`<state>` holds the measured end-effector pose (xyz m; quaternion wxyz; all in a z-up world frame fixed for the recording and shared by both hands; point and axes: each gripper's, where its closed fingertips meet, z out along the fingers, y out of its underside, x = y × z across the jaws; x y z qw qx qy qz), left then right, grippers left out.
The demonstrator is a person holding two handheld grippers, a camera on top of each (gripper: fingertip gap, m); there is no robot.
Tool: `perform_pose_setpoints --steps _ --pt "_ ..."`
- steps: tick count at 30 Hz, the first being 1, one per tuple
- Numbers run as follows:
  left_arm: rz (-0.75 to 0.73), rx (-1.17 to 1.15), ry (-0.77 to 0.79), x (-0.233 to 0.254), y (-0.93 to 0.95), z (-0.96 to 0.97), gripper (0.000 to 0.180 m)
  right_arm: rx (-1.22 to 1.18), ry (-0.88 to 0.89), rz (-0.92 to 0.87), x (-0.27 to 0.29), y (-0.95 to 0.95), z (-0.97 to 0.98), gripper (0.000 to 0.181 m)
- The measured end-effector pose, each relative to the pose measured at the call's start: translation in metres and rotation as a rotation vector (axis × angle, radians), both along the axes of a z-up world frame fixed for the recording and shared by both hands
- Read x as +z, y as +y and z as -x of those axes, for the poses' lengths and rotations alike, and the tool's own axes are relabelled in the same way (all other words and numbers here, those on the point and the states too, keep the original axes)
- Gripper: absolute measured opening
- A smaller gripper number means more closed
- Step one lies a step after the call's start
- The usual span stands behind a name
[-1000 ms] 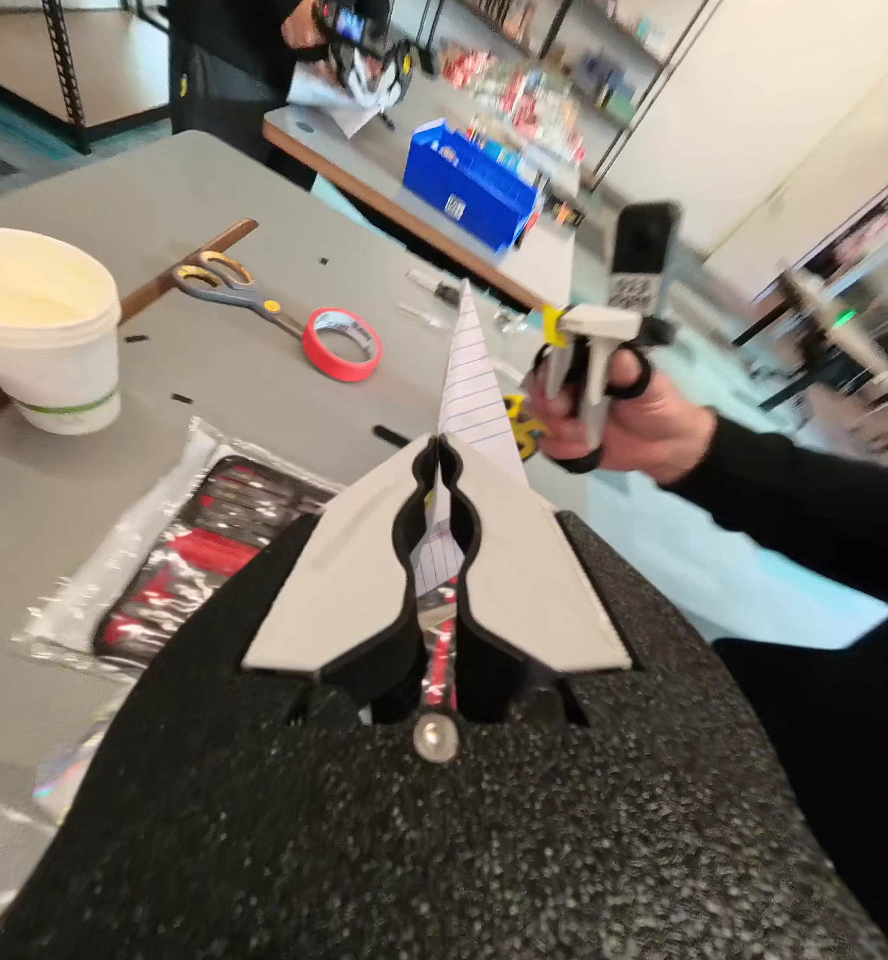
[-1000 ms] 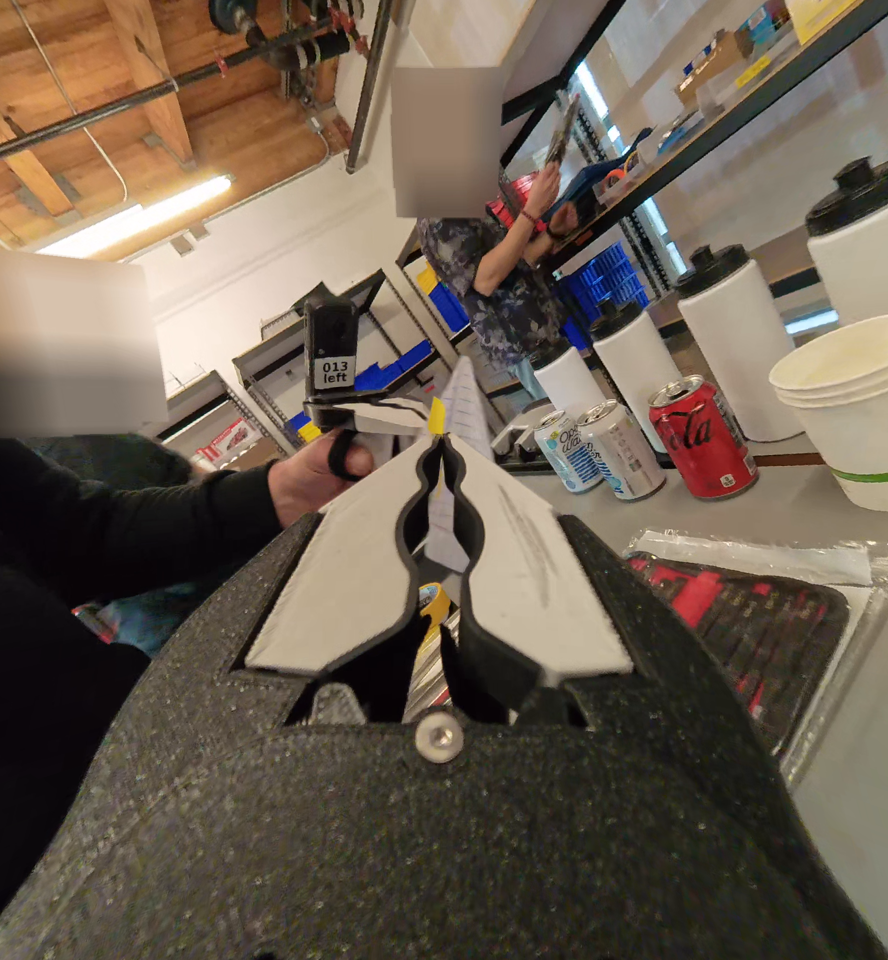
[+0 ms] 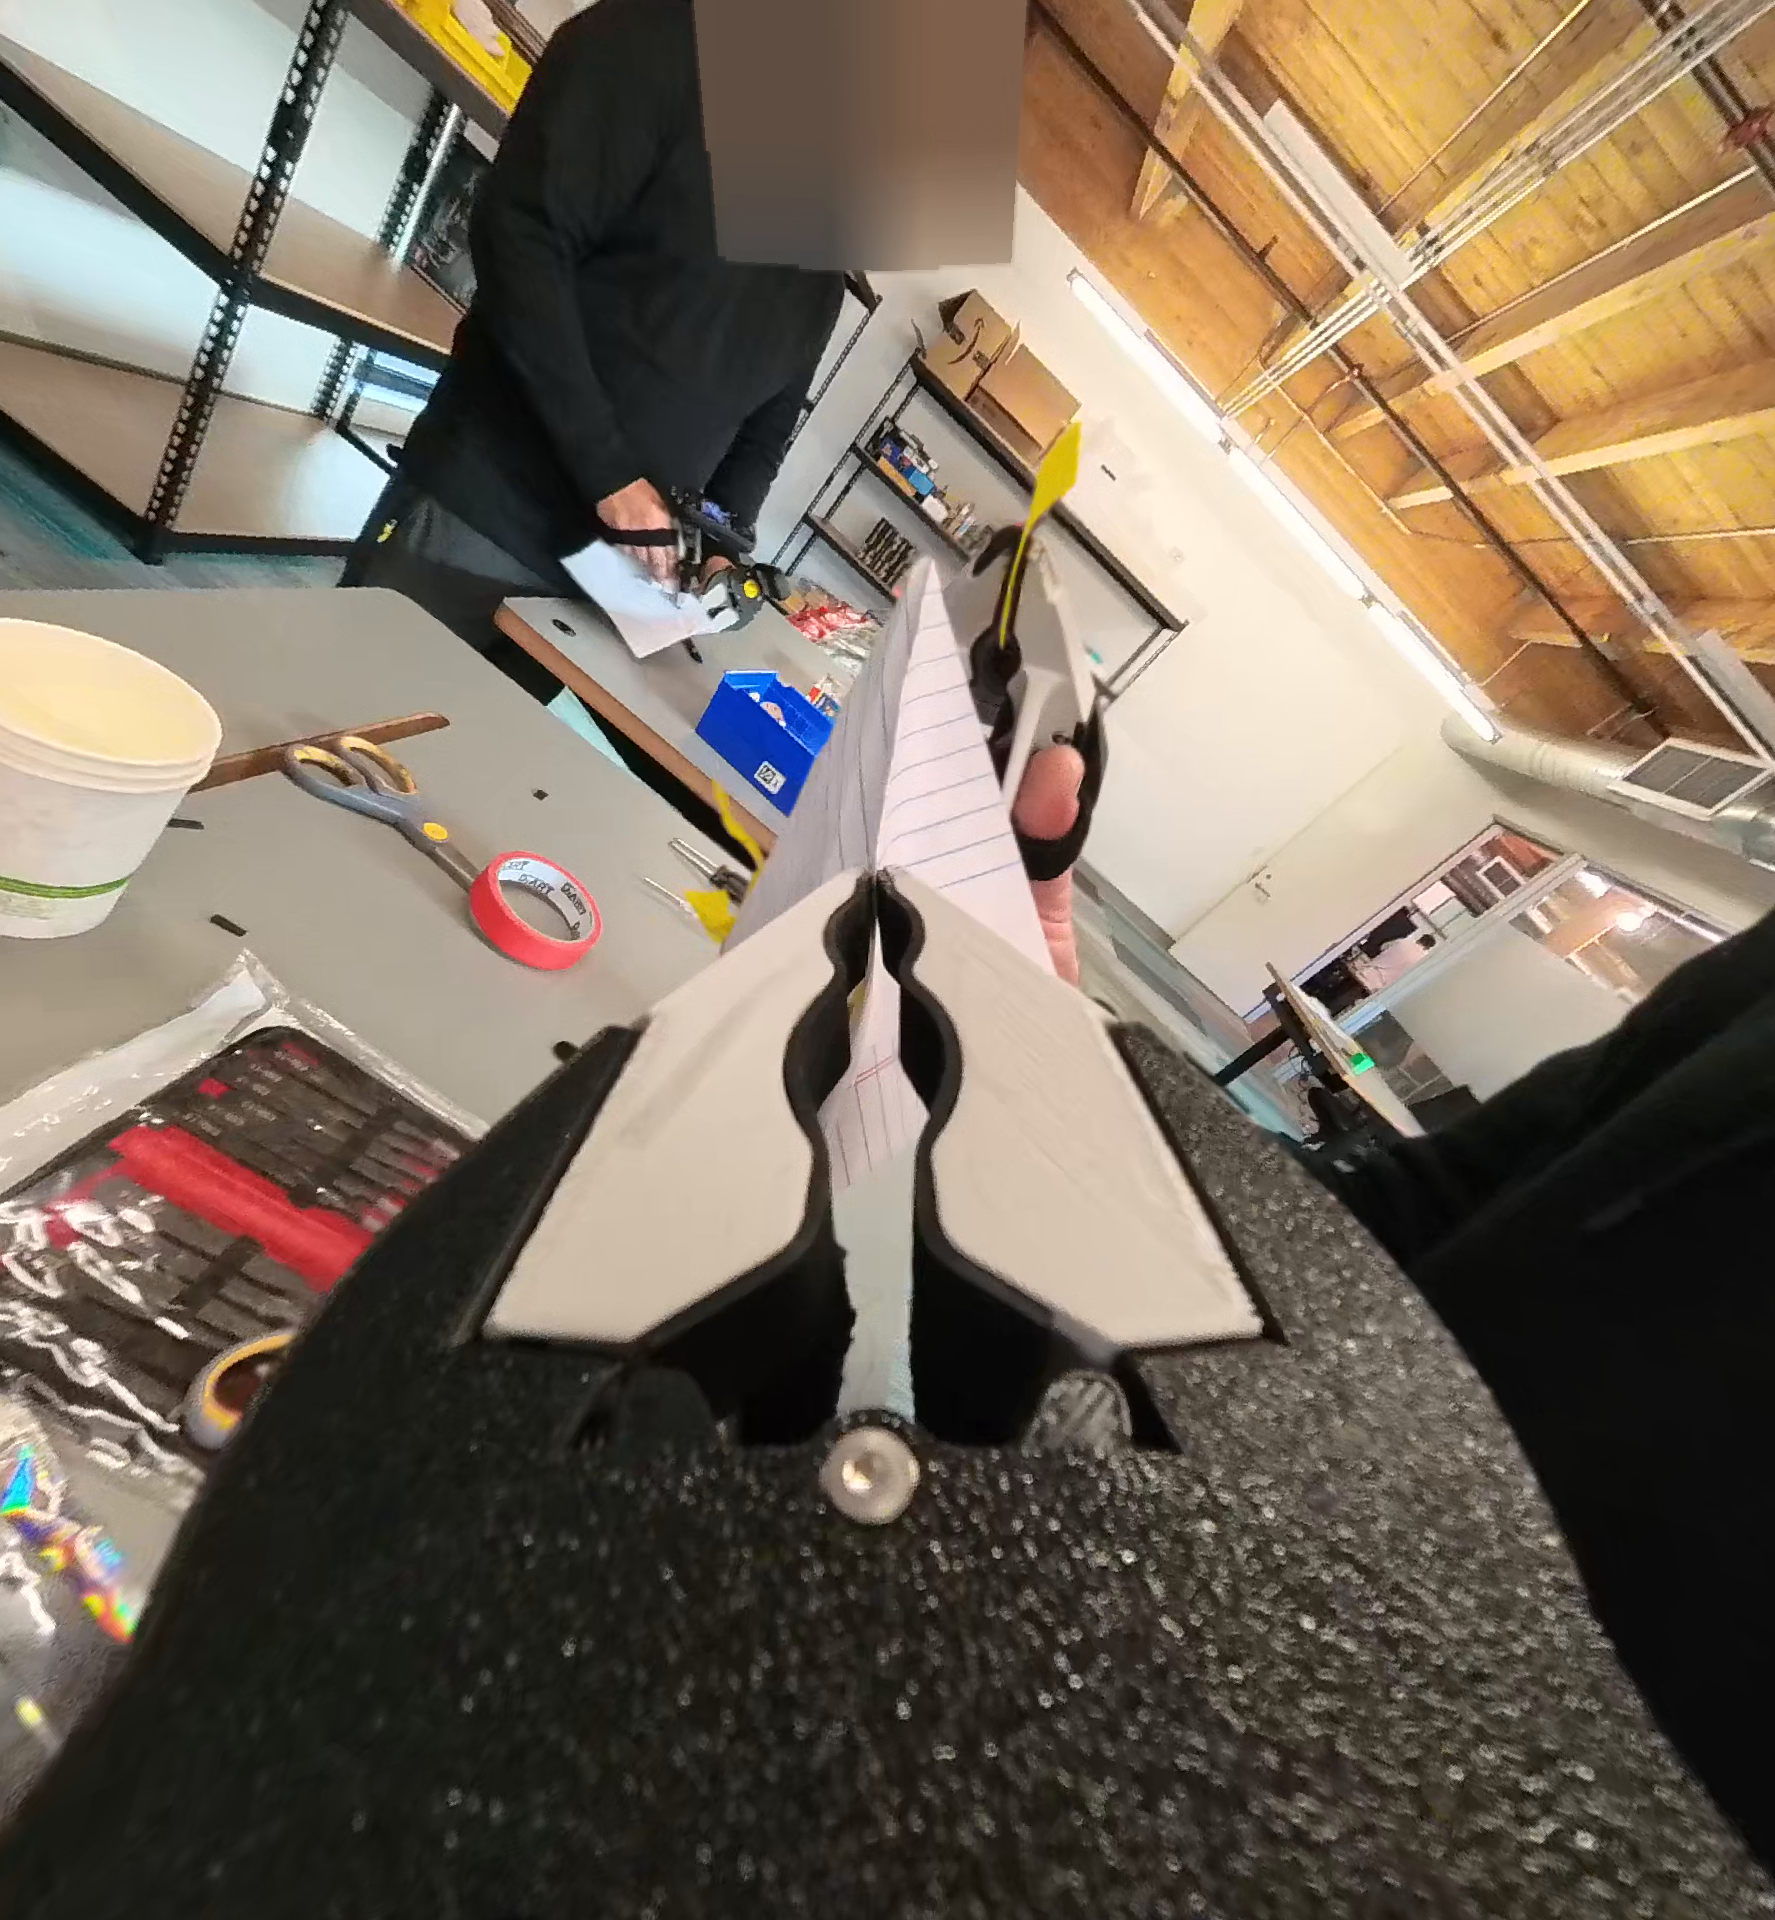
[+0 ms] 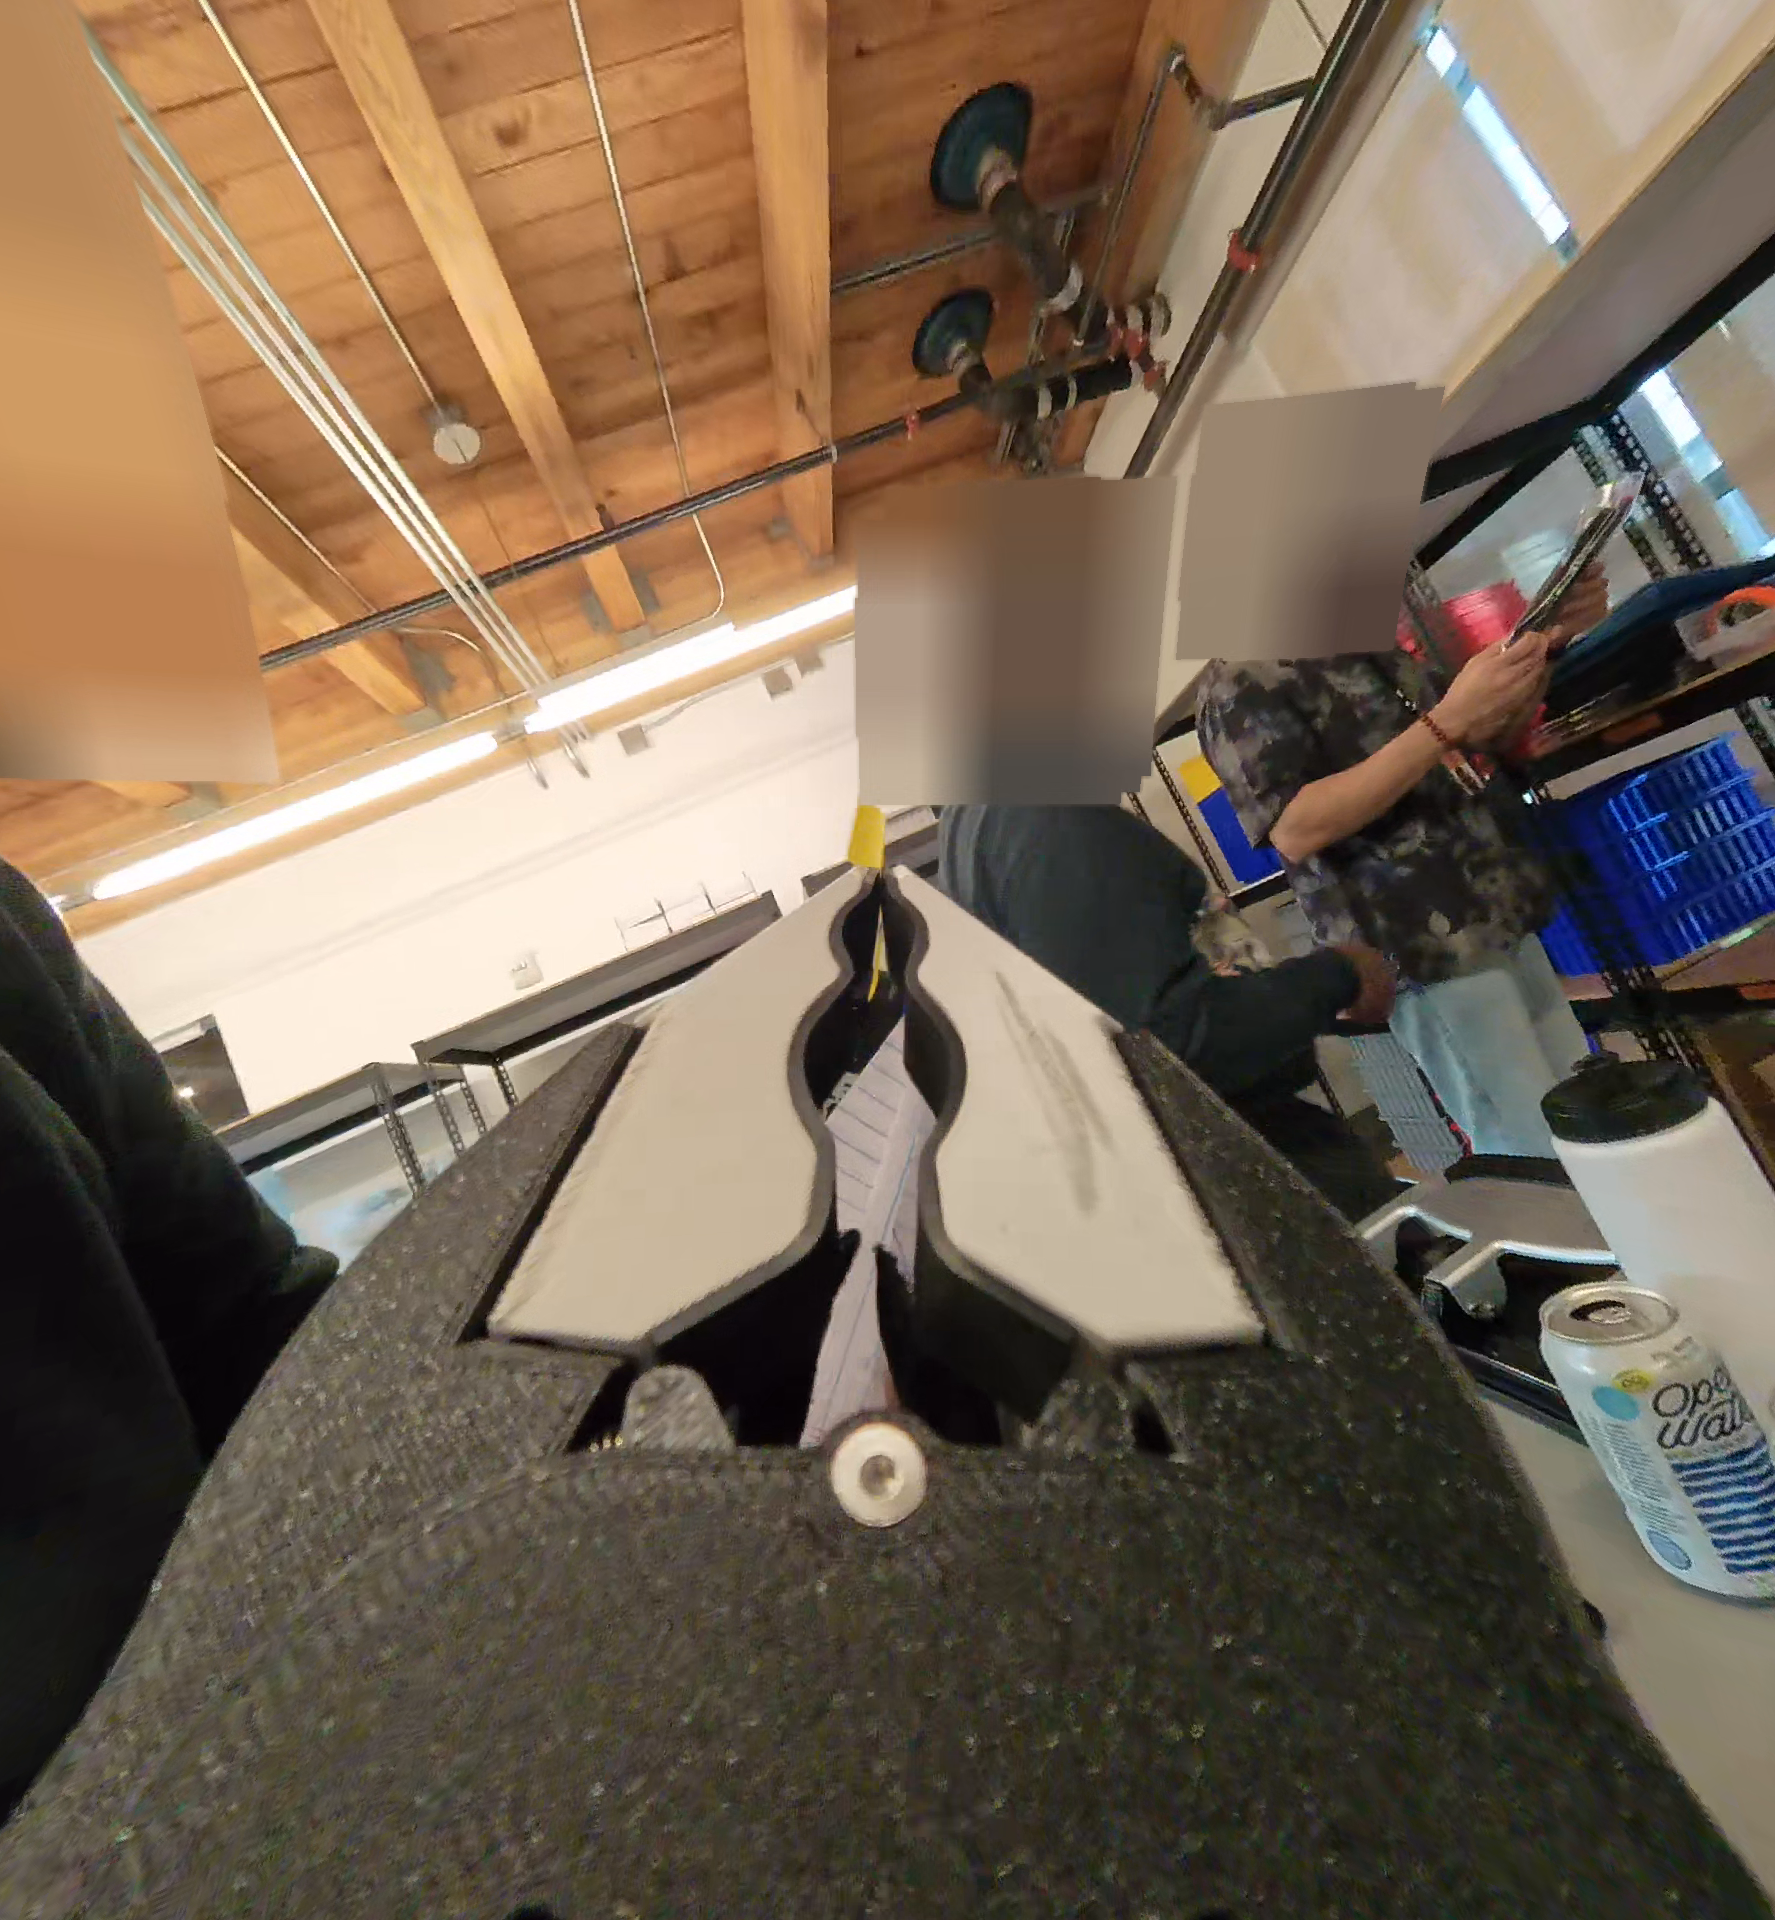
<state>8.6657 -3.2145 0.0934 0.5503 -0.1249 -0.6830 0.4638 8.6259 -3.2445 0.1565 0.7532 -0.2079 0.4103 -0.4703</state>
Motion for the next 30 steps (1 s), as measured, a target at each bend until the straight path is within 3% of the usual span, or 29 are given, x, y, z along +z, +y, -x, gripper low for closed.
perform_pose_setpoints --steps 10,14,30 --pt "0.086 0.054 -0.112 0.005 -0.012 0.035 0.0 -0.058 -0.049 -0.037 0.012 -0.007 0.012 0.0" --pt "0.137 0.11 -0.286 -0.004 -0.018 0.05 0.0 -0.083 -0.085 -0.056 0.016 -0.01 0.024 0.0" --pt "0.119 0.302 -0.574 -0.04 -0.039 0.077 0.0 -0.276 0.102 0.051 -0.009 -0.002 0.033 0.0"
